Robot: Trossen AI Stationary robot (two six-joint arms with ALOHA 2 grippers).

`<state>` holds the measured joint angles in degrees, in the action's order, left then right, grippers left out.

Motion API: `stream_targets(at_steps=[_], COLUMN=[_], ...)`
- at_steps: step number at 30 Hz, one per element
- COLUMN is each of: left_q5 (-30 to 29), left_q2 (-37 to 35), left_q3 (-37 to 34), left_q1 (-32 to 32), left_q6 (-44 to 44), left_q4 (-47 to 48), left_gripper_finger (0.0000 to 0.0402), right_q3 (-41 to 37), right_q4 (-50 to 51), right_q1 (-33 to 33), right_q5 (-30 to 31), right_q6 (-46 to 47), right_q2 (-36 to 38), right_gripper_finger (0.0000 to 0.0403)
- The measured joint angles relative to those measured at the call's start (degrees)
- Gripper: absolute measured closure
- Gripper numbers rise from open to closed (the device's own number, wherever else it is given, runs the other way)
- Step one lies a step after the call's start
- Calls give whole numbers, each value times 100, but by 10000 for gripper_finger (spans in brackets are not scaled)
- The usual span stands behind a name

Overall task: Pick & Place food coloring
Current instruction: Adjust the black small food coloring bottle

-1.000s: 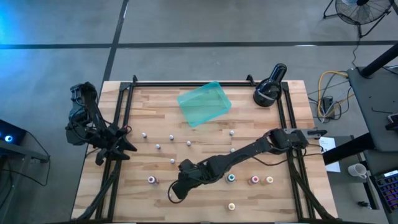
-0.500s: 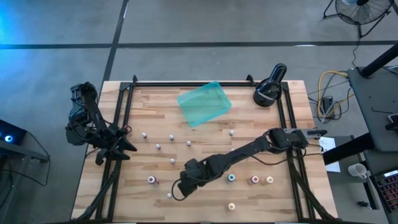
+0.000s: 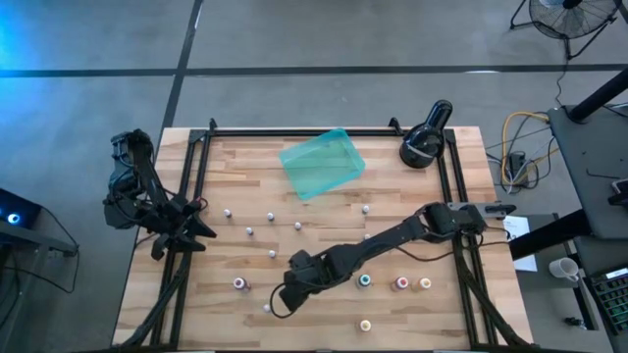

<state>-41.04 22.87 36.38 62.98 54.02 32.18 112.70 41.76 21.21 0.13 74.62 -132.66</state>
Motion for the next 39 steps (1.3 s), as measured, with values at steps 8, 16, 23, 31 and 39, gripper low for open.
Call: stream_targets(at_steps=[8, 16, 23, 31, 39], left_q5=[-7, -16, -17, -17, -17], left_q2=[-2, -2, 1, -2, -2], left_q3=[0, 0, 0, 0, 0], left_q1=[2, 0, 1, 0, 0], left_q6=[0, -1, -1, -1, 0], left_q4=[13, 13, 4, -4, -4], left_gripper_finger=[177, 177, 177, 177, 177], right_q3=[43, 44, 36, -3, -12], right_q4=[-781, -300, -352, -299, -302], right_q1=[59, 116, 85, 71, -157], right_q5=[-140, 685, 798, 741, 737], right_q6=[-115, -535, -602, -587, -539], right_q2=[-266, -299, -414, -418, -425], right_gripper_finger=[236, 237, 237, 237, 237])
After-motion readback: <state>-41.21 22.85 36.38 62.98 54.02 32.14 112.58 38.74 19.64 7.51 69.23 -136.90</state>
